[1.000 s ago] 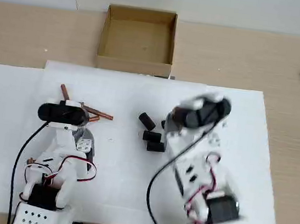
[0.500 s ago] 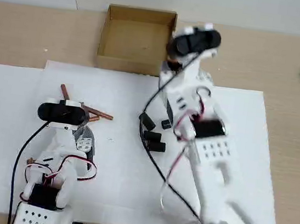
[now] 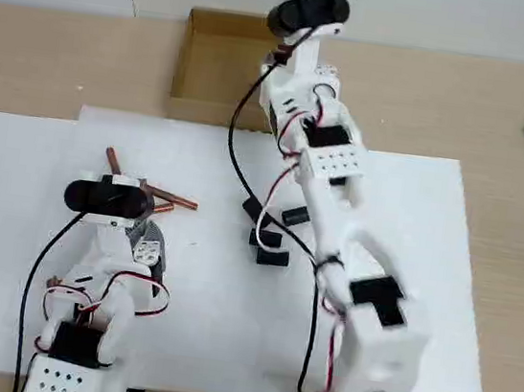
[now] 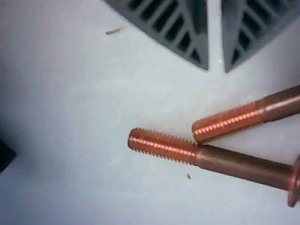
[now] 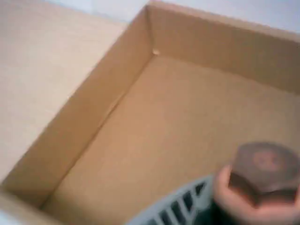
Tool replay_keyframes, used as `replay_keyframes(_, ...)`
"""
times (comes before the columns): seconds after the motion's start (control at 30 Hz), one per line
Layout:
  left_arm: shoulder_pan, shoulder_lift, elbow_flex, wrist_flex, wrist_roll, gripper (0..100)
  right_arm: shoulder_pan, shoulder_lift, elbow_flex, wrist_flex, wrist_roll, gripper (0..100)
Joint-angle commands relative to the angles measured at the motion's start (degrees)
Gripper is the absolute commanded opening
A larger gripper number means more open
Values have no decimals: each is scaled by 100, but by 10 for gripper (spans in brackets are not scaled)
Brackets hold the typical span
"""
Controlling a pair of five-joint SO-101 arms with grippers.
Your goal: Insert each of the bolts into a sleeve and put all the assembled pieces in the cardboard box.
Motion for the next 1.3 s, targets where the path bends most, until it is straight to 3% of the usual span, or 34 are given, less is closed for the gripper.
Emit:
replay_keyframes(0.0, -18, -44, -40, -141, 35, 6, 75, 690, -1354, -180, -53, 3)
replay_keyframes(0.17, -18, -44, -40, -141, 35, 6, 75, 1736, -2435, -145, 193, 3)
replay_keyframes(0.4, -18, -44, -40, -141, 26, 6, 40, 2105, -2690, 224, 677, 9)
replay_keyframes(0.53, -18, -44, -40, -141, 26, 6, 75, 2088, -2699, 778, 668, 124)
replay_keyframes(0.67, -18, -44, -40, -141, 35, 6, 66, 1692, -2699, 1358, 651, 225)
replay_keyframes(0.97, -18, -44, -31, -149, 35, 6, 40, 462, -2699, 2888, 642, 226)
replay_keyframes(1.27, -18, -44, -31, -149, 35, 6, -22, -470, -2699, 5077, 633, 226)
